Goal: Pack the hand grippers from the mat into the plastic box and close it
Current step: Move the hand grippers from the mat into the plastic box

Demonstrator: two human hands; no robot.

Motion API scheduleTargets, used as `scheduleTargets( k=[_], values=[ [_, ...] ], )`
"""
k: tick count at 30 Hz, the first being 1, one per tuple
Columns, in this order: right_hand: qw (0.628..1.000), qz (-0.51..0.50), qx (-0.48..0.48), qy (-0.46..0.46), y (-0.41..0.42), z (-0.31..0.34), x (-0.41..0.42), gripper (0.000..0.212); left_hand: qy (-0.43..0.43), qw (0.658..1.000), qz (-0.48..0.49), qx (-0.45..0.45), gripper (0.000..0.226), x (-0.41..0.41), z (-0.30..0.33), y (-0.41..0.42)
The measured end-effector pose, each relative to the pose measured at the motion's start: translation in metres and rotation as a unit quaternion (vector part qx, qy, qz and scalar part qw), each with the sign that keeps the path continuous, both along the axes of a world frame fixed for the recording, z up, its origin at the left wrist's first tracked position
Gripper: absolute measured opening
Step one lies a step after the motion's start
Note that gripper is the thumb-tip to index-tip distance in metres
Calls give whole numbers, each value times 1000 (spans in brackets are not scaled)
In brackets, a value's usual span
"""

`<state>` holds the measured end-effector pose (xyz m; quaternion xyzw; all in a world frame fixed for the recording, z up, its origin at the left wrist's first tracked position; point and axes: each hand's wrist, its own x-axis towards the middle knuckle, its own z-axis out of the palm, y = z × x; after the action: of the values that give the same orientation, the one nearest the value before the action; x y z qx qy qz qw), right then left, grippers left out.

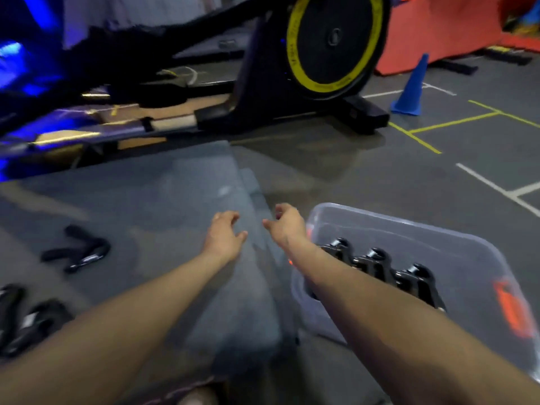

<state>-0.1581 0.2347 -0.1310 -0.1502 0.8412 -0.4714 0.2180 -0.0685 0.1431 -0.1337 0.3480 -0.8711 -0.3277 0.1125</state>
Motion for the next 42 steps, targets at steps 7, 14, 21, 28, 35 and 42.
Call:
scheduleTargets(
  k=[7, 14, 21, 28, 35, 42],
  values=[
    [990, 141, -4, -18, -122, 4, 93, 55, -26, 991, 134, -15, 46, 108, 4, -102],
    [972, 230, 35, -32, -190, -21, 164, 56, -100, 965, 242, -9, 52, 207, -8, -167],
    [951, 297, 84, -32, -220, -49, 214, 56, -223, 926, 299, 50, 67, 278, -42, -180],
    [946, 309, 86, -42, -224, -62, 231, 60, -192, 909, 358, 96, 61, 288, -70, -165],
    [948, 303, 81, -54, -221, -70, 229, 59, -177, 903, 378, 106, 29, 287, -73, -162],
    [964, 249, 28, -89, -211, -47, 210, 51, -117, 923, 351, 102, 10, 255, -36, -150]
  ],
)
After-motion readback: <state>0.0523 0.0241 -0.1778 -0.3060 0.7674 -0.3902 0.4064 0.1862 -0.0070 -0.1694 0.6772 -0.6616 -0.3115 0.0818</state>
